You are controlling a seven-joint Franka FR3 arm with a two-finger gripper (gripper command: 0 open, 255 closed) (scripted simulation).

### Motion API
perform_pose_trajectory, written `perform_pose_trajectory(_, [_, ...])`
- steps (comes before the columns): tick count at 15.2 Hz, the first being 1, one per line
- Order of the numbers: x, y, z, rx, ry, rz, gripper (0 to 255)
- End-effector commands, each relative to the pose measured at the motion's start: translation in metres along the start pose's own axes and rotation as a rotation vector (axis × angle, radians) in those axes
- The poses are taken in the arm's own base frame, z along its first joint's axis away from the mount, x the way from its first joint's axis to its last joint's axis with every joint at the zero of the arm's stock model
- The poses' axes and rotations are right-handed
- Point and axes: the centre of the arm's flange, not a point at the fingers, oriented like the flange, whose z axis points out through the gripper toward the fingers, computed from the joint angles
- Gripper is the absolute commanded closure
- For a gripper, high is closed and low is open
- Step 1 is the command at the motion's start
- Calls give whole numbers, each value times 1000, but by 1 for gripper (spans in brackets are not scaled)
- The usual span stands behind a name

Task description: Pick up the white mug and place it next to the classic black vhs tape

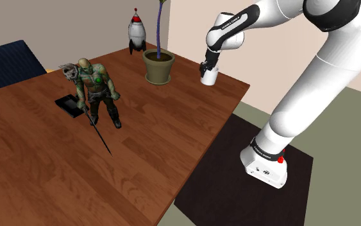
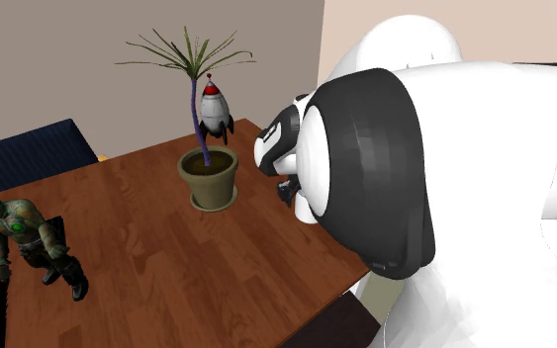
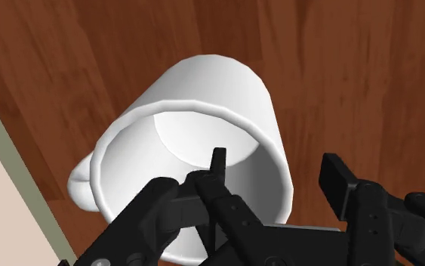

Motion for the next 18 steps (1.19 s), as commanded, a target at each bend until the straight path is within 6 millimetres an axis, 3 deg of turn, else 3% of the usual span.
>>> perform_pose_trajectory(1, [0, 0, 0, 0, 0, 0, 255])
perform_pose_trajectory(9, [0, 0, 0, 0, 0, 0, 255])
perform_pose_trajectory(18, [5, 1, -47, 0, 0, 0, 255])
